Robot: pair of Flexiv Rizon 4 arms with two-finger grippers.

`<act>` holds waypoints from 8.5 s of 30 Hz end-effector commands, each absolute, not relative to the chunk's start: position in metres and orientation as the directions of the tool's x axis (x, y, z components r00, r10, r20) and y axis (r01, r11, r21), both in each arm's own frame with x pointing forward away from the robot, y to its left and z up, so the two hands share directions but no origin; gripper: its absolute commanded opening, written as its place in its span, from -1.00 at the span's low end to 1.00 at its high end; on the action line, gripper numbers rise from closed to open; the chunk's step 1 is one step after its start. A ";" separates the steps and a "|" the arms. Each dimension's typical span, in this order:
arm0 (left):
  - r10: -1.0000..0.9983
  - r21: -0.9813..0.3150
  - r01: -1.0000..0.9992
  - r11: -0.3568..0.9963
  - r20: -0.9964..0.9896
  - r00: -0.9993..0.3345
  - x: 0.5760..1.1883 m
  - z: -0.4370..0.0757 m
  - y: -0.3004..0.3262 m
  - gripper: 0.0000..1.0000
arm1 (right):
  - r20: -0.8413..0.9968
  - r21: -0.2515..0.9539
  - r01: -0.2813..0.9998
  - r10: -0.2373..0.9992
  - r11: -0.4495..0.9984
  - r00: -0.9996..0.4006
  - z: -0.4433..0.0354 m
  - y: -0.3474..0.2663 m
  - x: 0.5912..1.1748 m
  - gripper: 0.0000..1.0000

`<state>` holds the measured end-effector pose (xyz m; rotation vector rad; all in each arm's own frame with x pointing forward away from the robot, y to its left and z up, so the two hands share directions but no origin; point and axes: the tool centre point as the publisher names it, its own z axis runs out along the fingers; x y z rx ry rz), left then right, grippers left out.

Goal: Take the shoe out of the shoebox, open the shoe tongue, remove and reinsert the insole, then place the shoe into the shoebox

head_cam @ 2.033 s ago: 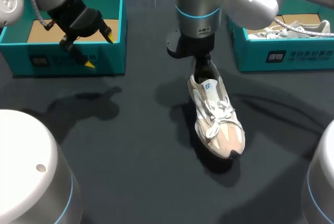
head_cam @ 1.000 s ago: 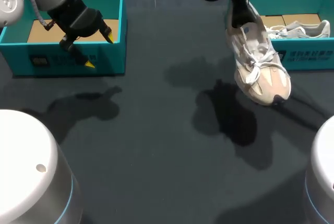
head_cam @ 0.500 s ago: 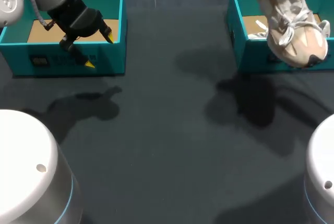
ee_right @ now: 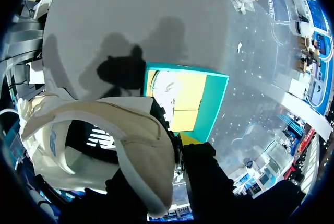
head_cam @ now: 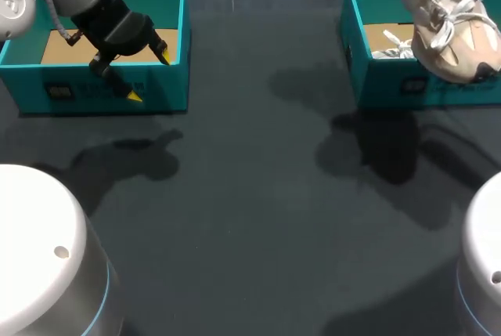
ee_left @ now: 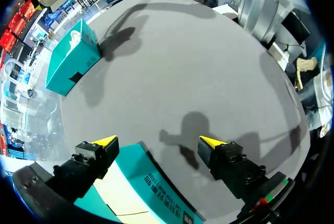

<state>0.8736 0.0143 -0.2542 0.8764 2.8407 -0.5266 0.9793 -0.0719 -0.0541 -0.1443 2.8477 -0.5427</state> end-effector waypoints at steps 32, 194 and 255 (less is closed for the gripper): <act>0.523 -0.290 0.566 0.772 -0.216 -0.824 0.873 -0.254 0.015 1.00 | -0.251 -0.318 -0.035 -0.120 0.947 -0.960 -0.021 -0.164 1.083 -1.00; 0.523 -0.290 0.566 0.772 -0.216 -0.824 0.873 -0.254 0.015 1.00 | -0.268 0.264 0.964 0.958 -0.028 0.101 -0.191 -0.298 1.128 -1.00; 0.523 -0.290 0.566 0.772 -0.216 -0.824 0.873 -0.254 0.015 1.00 | -0.264 0.234 0.966 0.949 -0.109 0.171 -0.247 -0.334 1.143 -1.00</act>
